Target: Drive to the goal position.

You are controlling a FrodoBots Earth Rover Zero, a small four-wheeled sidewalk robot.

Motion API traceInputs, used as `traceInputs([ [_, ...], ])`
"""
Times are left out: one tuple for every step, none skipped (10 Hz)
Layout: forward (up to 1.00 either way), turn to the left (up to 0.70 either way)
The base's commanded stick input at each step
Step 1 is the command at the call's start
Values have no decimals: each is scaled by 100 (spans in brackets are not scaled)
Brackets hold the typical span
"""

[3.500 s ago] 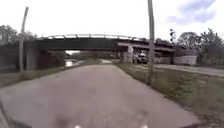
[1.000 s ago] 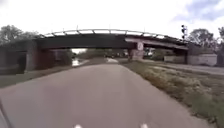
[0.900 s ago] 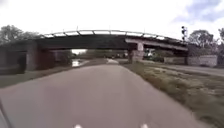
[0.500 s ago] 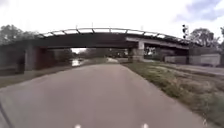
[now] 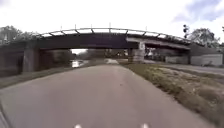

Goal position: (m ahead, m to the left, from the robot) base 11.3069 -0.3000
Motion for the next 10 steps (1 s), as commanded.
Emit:
traceInputs([
  [100,14],
  [100,1],
  [100,0],
  [100,0],
  [100,0],
  [87,0],
  [76,0],
  [70,0],
  [65,0],
  [50,0],
])
